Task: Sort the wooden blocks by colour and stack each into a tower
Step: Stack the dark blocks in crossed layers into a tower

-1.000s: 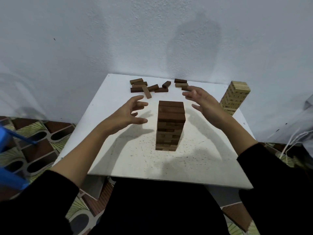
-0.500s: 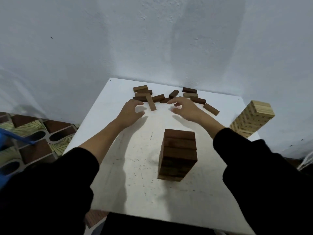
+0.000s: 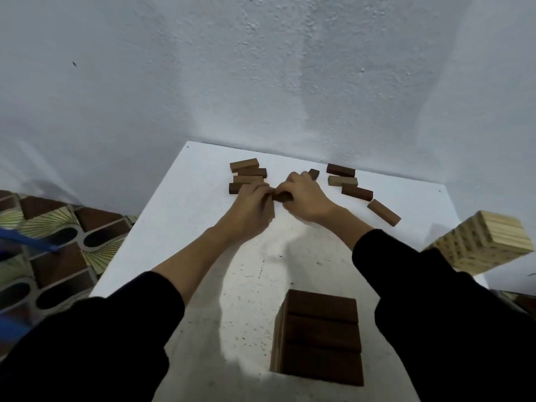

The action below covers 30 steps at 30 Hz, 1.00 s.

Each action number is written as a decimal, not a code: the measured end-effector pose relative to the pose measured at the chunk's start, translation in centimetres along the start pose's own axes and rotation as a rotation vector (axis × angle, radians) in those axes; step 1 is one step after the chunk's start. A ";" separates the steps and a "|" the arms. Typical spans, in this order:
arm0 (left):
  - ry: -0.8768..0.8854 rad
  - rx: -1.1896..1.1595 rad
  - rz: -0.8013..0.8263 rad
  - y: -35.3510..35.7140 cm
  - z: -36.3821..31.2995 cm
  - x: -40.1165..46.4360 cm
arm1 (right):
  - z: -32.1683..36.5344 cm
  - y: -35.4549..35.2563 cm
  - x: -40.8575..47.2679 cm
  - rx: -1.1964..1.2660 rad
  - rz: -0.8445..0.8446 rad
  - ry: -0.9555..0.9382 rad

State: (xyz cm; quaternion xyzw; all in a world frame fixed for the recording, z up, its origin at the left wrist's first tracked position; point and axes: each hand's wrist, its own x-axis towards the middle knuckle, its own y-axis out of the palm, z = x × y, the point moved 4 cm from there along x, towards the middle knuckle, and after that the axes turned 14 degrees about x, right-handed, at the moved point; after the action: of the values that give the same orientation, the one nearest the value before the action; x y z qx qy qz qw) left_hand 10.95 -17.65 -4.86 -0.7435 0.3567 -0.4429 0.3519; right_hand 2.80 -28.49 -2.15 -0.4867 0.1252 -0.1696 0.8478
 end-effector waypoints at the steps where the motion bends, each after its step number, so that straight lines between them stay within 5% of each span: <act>1: 0.010 0.006 0.016 0.2 0.0 -0.3 | -0.1 0.1 -0.1 0.001 0.024 -0.001; 13: -0.159 -0.069 0.139 1.3 0.0 -0.6 | -2.9 0.0 -0.3 -0.081 -0.045 0.089; 23: -0.193 -0.143 0.285 2.7 -0.2 0.6 | -2.7 -0.3 -1.8 0.335 -0.068 0.251; 30: -0.147 -0.271 0.412 2.0 -1.3 -0.7 | -3.0 1.1 -4.8 0.452 0.068 0.156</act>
State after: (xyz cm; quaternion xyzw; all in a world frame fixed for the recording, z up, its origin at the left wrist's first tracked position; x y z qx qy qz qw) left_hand 9.06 -18.39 -6.35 -0.7258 0.5302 -0.2547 0.3569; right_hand -2.47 -28.34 -4.34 -0.2655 0.1656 -0.2018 0.9281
